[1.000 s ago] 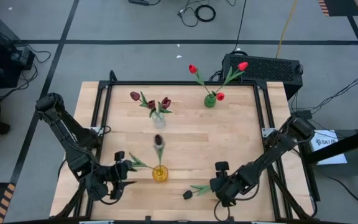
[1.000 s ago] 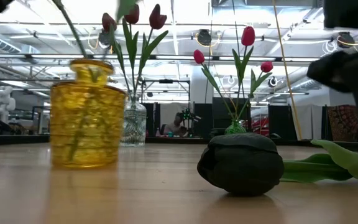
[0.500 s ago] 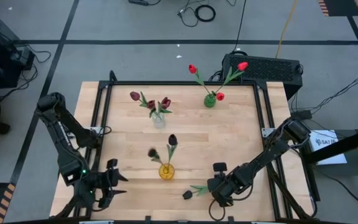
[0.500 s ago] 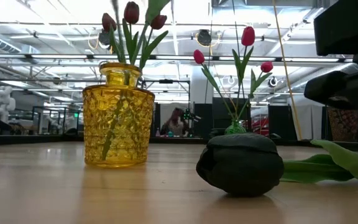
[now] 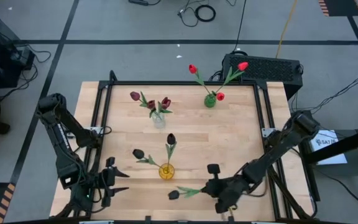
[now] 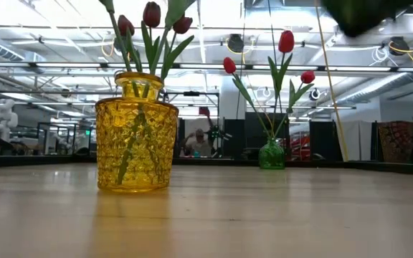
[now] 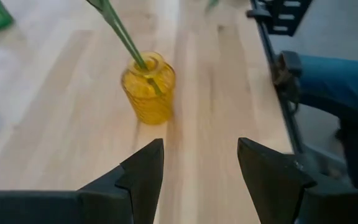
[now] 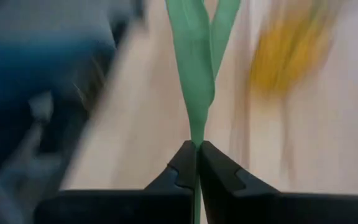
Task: Sort flowers into vase by color
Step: Put the black tulip into the yellow vase
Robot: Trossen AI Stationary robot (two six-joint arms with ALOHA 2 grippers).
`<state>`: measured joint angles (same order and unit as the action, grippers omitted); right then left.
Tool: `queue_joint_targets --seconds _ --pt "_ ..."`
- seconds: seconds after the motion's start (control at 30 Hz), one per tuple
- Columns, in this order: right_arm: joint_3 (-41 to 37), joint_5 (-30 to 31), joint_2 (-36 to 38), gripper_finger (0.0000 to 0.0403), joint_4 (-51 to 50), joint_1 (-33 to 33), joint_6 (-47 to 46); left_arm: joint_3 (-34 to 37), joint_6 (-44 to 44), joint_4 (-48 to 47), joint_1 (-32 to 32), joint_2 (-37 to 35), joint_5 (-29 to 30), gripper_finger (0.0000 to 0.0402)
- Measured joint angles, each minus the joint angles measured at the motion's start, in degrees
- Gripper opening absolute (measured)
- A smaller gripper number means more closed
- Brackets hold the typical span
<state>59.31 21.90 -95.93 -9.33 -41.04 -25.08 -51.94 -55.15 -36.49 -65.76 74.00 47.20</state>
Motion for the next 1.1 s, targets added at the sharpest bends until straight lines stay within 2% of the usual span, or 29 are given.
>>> queue_joint_targets --seconds 0.1,0.2,0.3,0.4,0.63,0.83,1.1 --pt "0.00 6.98 4.69 0.0001 10.80 -1.42 10.08 0.00 0.19 -0.02 0.00 1.26 2.82 0.0212" --pt "0.07 12.13 7.30 0.0001 27.43 -1.65 24.05 0.00 0.36 -0.02 0.00 2.55 5.20 0.0212" --pt "0.07 12.03 7.11 0.0001 47.22 -0.50 37.37 0.00 0.10 0.01 0.00 3.78 5.90 0.0212" --pt "0.11 9.04 5.13 0.0000 61.59 1.60 44.67 0.00 -0.54 0.54 0.00 4.76 7.02 0.0212" --pt "0.09 5.22 -5.90 0.0000 82.21 7.23 48.30 0.02 -1.49 1.15 0.00 5.93 8.85 0.0212" --pt "0.04 5.23 -15.45 0.0000 96.87 9.27 48.52 0.02 -1.51 1.35 0.00 5.90 8.85 0.0212" --pt "0.07 4.98 -20.10 0.0000 99.14 11.14 46.26 0.02 -1.49 1.44 0.00 5.90 9.21 0.0212"
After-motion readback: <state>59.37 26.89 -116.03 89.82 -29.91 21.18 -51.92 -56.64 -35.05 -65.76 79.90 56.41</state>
